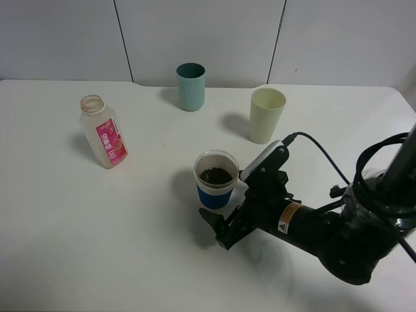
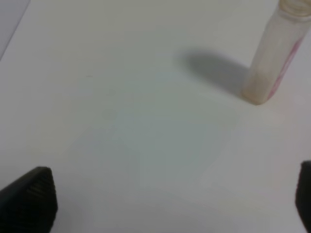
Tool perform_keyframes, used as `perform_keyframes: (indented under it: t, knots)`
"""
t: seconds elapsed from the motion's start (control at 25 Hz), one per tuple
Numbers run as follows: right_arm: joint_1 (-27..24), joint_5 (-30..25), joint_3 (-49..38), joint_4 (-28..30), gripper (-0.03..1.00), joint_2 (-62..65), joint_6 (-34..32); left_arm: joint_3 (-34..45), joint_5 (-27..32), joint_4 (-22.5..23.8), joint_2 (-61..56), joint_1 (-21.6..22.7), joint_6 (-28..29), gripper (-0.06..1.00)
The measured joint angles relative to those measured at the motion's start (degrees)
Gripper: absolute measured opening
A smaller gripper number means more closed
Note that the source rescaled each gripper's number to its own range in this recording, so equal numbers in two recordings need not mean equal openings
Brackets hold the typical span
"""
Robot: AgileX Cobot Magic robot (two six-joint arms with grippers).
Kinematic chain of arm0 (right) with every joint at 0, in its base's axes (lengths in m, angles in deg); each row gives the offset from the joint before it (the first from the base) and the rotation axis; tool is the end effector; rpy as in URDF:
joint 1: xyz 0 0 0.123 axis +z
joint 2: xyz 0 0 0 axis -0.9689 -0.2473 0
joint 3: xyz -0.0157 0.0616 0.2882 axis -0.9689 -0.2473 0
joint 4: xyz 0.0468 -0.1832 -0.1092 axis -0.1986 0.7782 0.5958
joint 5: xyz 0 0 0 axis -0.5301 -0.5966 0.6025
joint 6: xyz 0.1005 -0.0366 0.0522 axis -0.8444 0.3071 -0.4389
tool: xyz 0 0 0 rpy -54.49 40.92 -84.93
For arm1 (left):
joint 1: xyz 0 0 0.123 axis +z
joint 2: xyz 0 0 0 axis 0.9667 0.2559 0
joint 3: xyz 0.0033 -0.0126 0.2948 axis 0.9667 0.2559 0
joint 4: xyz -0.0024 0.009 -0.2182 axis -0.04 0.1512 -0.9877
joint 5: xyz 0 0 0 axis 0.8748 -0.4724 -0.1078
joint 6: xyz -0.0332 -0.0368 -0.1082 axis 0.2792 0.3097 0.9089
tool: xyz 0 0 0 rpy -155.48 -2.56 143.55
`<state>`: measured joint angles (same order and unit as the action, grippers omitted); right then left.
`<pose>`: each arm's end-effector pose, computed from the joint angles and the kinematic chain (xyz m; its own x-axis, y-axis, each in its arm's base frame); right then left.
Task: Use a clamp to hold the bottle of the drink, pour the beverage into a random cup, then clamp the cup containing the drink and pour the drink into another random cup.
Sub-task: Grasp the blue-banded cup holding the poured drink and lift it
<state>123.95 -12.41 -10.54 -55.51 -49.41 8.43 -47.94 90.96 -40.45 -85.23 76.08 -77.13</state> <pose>0.1981 0.2020 0.0859 -0.2211 -0.4315 -0.8746 -0.7077 0.6880 -0.1605 -0.0207 0.0052 0.2502 -0.4401 -0.0506 -0.8965 -0.0773 0.9968 -0.0183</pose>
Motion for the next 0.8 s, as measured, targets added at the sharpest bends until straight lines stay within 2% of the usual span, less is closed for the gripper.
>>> perform_keyframes:
  t: [0.6,0.8]
  knots:
    - [0.0,0.14,2.25,1.31,0.97,-2.56,-0.05,0.0,0.0,0.0,0.0,0.0,0.0,1.0]
    - [0.0,0.14,2.32,1.41,0.9,-2.56,0.0,0.0,0.0,0.0,0.0,0.0,0.0,1.0]
